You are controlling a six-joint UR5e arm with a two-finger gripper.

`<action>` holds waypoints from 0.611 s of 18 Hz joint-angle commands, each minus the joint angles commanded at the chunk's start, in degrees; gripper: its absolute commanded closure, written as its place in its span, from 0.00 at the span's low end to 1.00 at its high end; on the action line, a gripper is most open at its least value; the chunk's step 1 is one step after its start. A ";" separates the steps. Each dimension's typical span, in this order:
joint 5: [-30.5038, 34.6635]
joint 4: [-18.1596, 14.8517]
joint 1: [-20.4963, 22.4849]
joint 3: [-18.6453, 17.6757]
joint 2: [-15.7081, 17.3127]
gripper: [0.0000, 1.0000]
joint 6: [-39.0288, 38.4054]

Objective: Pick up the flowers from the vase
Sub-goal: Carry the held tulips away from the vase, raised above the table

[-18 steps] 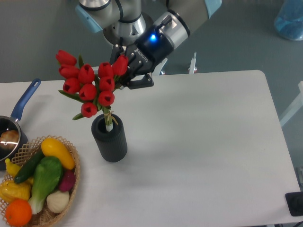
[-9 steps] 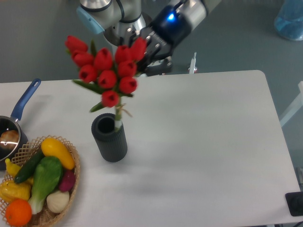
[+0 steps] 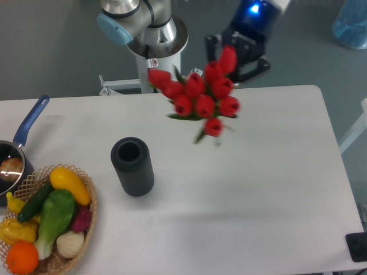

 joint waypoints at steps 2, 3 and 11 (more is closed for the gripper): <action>6.91 0.09 0.00 0.62 0.00 1.00 -0.09; 12.26 0.17 0.00 0.70 -0.09 1.00 0.17; 36.83 0.17 -4.65 6.50 -7.46 1.00 0.35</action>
